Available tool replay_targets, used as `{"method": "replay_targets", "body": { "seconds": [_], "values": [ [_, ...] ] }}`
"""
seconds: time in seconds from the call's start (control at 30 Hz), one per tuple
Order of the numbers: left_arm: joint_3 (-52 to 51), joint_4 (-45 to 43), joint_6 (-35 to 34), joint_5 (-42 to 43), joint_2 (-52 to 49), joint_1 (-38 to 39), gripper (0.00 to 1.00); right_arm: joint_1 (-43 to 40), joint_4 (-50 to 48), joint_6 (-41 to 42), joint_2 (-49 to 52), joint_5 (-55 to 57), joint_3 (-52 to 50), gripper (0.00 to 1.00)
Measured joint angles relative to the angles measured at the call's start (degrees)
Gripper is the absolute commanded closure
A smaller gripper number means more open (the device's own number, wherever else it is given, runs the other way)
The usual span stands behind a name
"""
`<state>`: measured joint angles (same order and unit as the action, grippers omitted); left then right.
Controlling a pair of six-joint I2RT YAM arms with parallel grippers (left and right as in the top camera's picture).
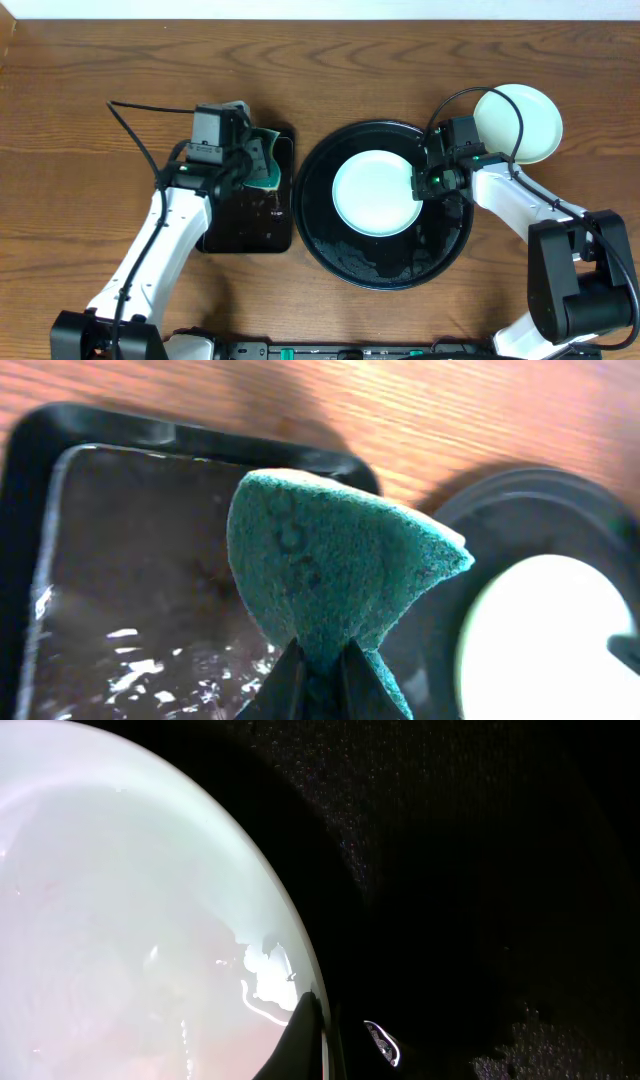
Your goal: Clean dirty plates on tray and stack at the side
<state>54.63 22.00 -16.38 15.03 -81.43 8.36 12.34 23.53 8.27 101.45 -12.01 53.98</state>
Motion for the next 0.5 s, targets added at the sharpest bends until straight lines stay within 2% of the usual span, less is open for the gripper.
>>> {"method": "replay_targets", "body": {
  "seconds": [0.3, 0.5],
  "values": [
    [0.0, -2.3, 0.7, 16.7, 0.0, -9.2, 0.93, 0.0, 0.0, 0.0, 0.0, 0.0, 0.0, 0.99],
    [0.0, -2.9, 3.8, 30.0, 0.0, -14.2, 0.93, 0.0, 0.0, 0.0, 0.0, 0.0, 0.0, 0.99]
  ]
}}
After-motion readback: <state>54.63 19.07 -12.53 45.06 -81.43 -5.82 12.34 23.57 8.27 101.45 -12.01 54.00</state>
